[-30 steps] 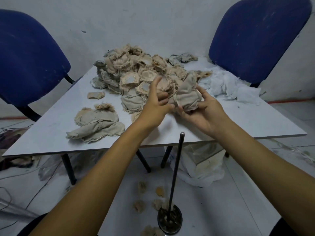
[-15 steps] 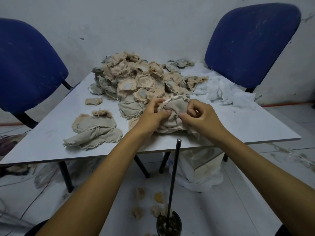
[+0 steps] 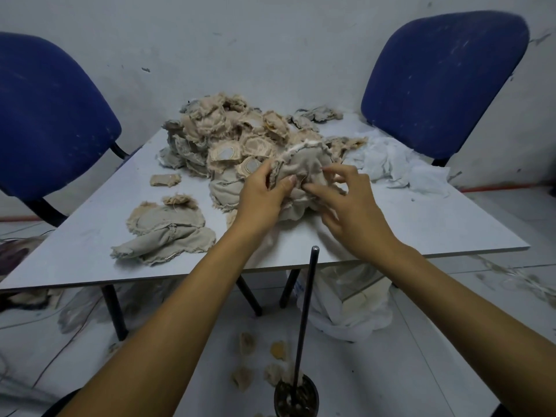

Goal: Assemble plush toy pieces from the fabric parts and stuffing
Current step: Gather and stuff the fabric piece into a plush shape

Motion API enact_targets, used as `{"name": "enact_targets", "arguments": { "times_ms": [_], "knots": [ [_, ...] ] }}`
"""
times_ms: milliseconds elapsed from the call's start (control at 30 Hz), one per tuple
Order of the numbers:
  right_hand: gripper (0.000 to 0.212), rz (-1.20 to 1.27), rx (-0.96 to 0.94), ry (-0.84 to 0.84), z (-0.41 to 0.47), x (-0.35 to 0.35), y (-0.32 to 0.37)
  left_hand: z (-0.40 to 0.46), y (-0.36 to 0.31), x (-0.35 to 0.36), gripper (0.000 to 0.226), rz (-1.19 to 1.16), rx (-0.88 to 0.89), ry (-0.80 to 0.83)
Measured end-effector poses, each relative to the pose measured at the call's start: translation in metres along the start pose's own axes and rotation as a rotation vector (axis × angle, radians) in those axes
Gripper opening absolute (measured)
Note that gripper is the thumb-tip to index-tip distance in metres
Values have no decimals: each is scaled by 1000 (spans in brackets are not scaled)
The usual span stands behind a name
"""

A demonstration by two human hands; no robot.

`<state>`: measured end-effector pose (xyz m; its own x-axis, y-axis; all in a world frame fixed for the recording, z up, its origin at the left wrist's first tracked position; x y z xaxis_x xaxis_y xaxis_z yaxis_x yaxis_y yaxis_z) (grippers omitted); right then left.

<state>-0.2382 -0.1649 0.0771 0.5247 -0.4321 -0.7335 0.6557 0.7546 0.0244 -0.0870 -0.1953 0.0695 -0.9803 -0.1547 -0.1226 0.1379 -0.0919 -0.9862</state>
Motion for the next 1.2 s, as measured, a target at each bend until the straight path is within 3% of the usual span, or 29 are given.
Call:
{"name": "enact_targets", "arguments": {
  "times_ms": [67,133,267,433,467,533,600,667,733,900,1000,1067,1200],
  "knots": [
    [54,-35,106,100,-5,12,-9,-5,-11,-2,14,-4,83,-43],
    [54,-110,150,126,-4,12,-14,-9,-26,-2,22,-3,180,-68],
    [32,-253,79,-39,12,-20,-4,-16,-50,-8,28,-69,297,-106],
    [13,-50,78,-236,14,-42,-1,-4,-33,0,39,-80,79,-7],
    [13,-28,88,-222,13,-39,-1,-5,-32,1,46,33,90,-27],
    [14,5,115,-143,11,-29,-4,-17,-45,5,54,414,306,-122],
    [16,65,142,-94,10,-24,-6,-30,-53,17,42,637,519,-101],
    [17,163,193,-121,9,-28,-12,-29,-39,32,34,700,468,87],
    [15,263,224,-138,9,-30,-14,-26,-24,38,43,752,373,207],
    [15,368,181,113,10,-6,-11,-19,-28,29,20,708,367,160],
    [44,496,224,340,-4,18,-9,-15,-23,21,11,592,252,158],
    [53,429,226,407,-13,27,-6,-17,-16,23,12,555,190,200],
    [14,475,191,209,-8,10,-6,-30,-4,31,14,590,89,400]
  ]
}}
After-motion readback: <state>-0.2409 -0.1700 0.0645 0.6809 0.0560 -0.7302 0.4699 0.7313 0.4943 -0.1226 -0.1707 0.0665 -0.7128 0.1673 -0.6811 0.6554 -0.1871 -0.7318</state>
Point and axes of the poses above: each hand's wrist, its own z-axis towards the middle knuckle, its own x-axis out of the palm, y = z × x, the point moved 10 cm from there along z, towards the middle knuckle, and after that the axes turned 13 degrees about -x, right-handed, at the moved point
